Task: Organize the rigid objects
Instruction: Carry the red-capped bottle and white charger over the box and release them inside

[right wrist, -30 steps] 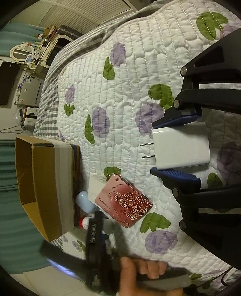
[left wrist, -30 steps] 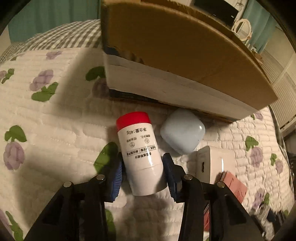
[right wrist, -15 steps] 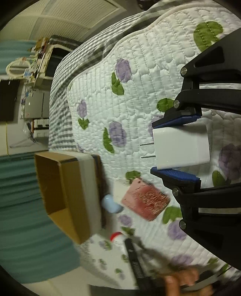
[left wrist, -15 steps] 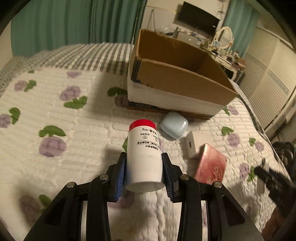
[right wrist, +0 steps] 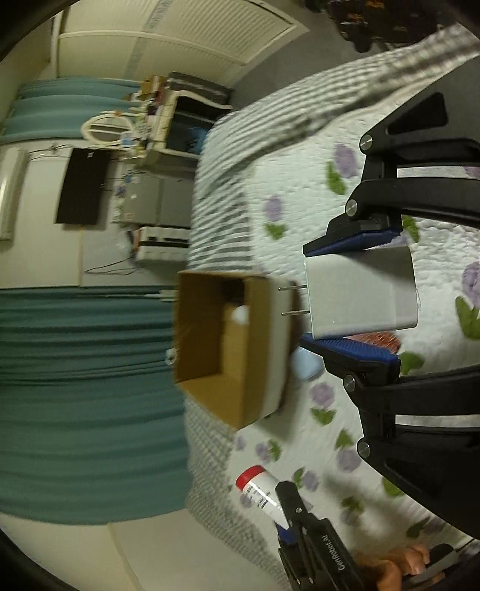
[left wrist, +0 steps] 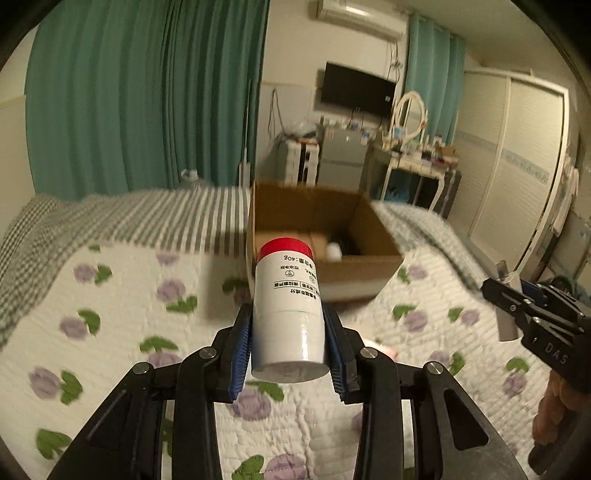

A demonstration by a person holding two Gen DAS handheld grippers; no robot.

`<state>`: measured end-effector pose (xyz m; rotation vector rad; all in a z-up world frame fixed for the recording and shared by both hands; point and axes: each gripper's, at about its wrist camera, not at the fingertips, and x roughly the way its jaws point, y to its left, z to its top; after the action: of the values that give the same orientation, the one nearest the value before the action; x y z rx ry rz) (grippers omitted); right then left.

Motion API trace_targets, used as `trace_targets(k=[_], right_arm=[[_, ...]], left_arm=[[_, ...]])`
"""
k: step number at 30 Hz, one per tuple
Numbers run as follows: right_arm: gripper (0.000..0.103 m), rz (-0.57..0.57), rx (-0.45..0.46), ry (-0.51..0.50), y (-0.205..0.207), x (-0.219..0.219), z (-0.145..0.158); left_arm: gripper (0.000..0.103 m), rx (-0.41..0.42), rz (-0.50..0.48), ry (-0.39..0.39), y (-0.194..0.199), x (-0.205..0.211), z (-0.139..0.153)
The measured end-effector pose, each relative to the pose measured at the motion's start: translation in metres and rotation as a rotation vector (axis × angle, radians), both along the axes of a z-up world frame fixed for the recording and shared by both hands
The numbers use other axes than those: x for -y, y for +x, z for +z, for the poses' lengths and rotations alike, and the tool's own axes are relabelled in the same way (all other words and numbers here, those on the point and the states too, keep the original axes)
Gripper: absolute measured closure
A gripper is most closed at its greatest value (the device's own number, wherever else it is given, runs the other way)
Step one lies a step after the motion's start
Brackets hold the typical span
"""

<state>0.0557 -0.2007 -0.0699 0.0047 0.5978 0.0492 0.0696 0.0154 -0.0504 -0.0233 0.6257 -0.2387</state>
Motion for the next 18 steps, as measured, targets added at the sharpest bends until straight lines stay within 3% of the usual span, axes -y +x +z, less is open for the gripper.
trace_targets(k=[11, 18], right_arm=[[0.062, 0.056, 0.203, -0.001, 0.012, -0.020, 0.092], [0.062, 0.073, 0.295, -0.016, 0.045, -0.027, 0.125]], left_arm=[[0.066, 0.156, -0.010, -0.065, 0.007, -0.005, 0.066], [0.066, 0.219, -0.028, -0.059, 0.041, 0.004, 0.087]])
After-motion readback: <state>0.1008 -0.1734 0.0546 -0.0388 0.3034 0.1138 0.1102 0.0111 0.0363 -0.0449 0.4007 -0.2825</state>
